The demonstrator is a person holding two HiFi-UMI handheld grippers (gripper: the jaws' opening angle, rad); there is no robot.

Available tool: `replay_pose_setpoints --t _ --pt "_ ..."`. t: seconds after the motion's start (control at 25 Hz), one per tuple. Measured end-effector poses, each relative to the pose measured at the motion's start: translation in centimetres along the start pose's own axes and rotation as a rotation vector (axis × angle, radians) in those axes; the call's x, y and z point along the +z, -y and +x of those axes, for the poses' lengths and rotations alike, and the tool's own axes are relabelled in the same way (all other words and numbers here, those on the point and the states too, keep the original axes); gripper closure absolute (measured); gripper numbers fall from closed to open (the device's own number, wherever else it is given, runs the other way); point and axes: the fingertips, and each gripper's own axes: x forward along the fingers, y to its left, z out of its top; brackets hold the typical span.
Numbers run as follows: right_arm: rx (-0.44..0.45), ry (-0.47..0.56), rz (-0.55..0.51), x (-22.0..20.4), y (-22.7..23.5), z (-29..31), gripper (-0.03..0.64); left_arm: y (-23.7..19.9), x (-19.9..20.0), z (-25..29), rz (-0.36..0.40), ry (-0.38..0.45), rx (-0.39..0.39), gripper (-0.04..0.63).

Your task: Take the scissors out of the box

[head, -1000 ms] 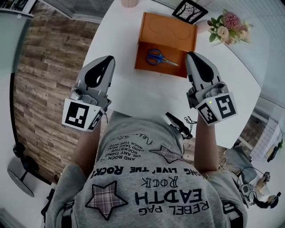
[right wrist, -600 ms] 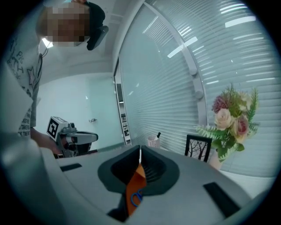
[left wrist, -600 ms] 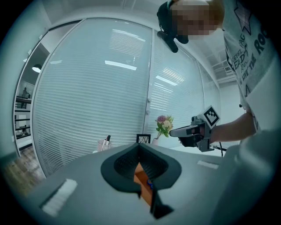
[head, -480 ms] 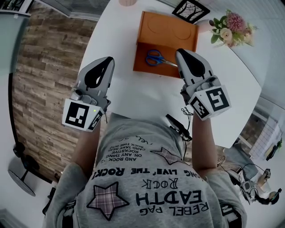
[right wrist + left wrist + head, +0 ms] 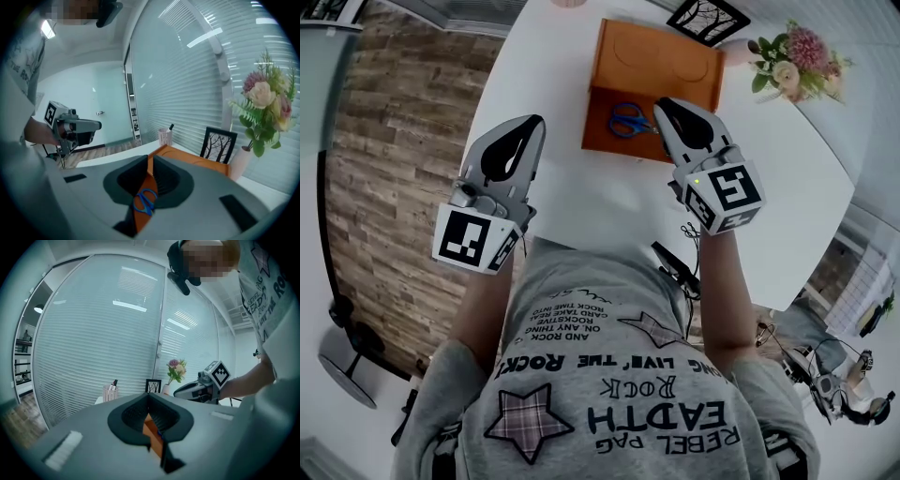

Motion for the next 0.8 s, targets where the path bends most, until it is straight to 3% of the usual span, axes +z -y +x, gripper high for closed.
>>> replay_pose_setpoints --t 0.8 --pt "0.106 -0.227 -0.171 -7.6 -1.2 6.0 0.600 -1.7 -1.1 0.1 -0.012 -0.029 0.025 0.586"
